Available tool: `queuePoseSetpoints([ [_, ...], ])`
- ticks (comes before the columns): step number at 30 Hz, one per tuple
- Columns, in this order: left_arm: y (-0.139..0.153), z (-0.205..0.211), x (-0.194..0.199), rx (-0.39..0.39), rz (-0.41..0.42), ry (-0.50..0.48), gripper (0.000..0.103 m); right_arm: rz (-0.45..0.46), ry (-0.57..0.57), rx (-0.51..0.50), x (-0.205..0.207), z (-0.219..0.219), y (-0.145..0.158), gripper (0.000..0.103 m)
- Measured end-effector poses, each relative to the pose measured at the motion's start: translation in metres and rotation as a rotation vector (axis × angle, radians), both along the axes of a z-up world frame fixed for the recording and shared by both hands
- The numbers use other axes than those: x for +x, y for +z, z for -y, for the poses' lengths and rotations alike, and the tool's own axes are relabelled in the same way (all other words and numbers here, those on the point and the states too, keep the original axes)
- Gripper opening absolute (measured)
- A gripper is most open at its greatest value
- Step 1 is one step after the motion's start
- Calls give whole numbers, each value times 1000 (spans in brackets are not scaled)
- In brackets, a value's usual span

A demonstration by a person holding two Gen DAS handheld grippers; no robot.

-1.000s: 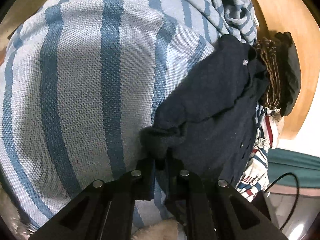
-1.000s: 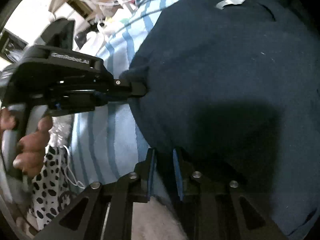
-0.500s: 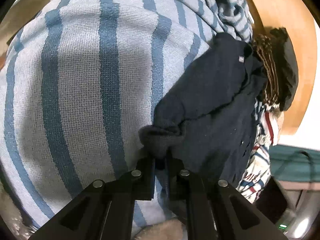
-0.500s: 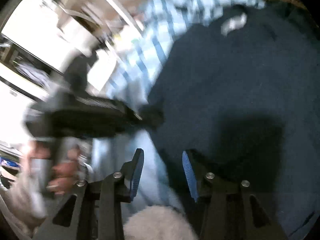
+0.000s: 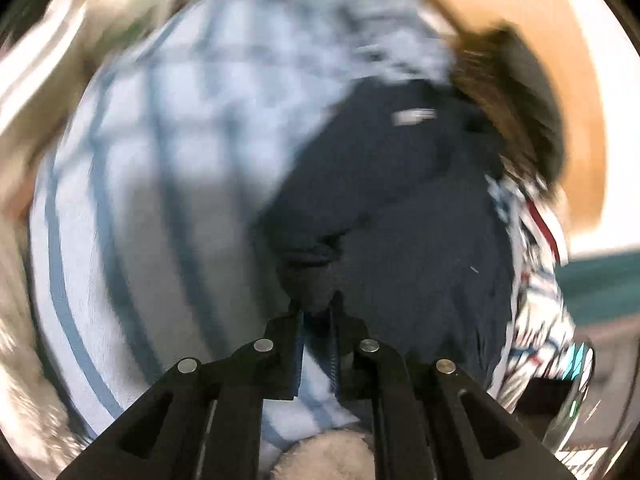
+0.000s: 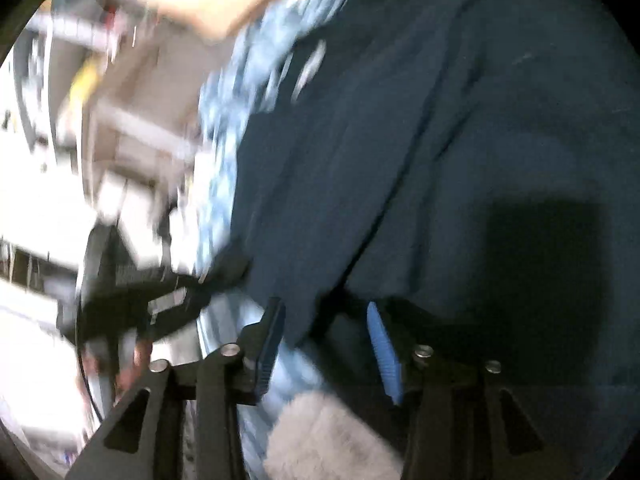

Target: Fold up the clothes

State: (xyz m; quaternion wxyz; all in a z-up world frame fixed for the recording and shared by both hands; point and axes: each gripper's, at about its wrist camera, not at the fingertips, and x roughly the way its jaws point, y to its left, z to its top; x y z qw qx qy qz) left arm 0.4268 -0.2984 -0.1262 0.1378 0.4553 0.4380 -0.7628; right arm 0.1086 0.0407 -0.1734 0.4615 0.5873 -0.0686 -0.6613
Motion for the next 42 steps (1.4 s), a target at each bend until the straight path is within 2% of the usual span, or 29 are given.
queuePoseSetpoints([
  [1,8,-7,-6,-36,-17,-38,10,-3,-57,-9,-9,-10,4,62],
  [3,22,-17,-12,-88,-43,-99,20,11,-161,-18,-28,-32,8,63],
  [5,28,-25,-18,-100,-52,-122,44,43,-246,-18,-35,-48,5,65],
  [7,25,-34,-29,-90,-55,-120,53,87,-331,-4,-45,-72,0,65],
  [10,10,-35,-45,-80,-20,-108,53,188,-397,12,-51,-104,-26,65],
  [11,10,-34,-33,-76,7,-96,53,209,-415,-19,-51,-103,-34,64],
  [14,-6,-18,-32,-60,113,16,53,243,-443,-82,-54,-104,-38,64],
  [17,-22,5,-17,-80,244,178,53,243,-440,-75,-57,-95,-39,64],
  [19,-29,15,-5,-84,278,238,53,229,-431,-66,-56,-94,-36,65],
  [22,-28,22,4,-19,209,271,53,223,-430,-81,-51,-110,-30,66],
  [26,-24,18,-8,94,71,197,53,237,-475,-106,-51,-126,-28,67],
  [28,-29,10,-20,156,29,134,53,239,-504,-108,-52,-131,-26,67],
  [31,-49,0,-27,239,60,111,53,232,-581,-112,-53,-147,-20,69],
  [33,-68,-4,-26,317,77,131,53,239,-670,-111,-51,-165,-18,69],
  [35,-68,-3,-18,358,35,183,53,256,-779,-119,-46,-186,-16,69],
  [38,-68,0,-17,428,-26,207,53,297,-1028,-87,-21,-229,-14,69],
  [40,-66,-1,-16,434,-31,220,53,324,-1203,-59,-3,-258,-12,69],
  [42,-66,-3,-18,436,-23,216,53,371,-1328,-46,15,-279,-13,68],
])
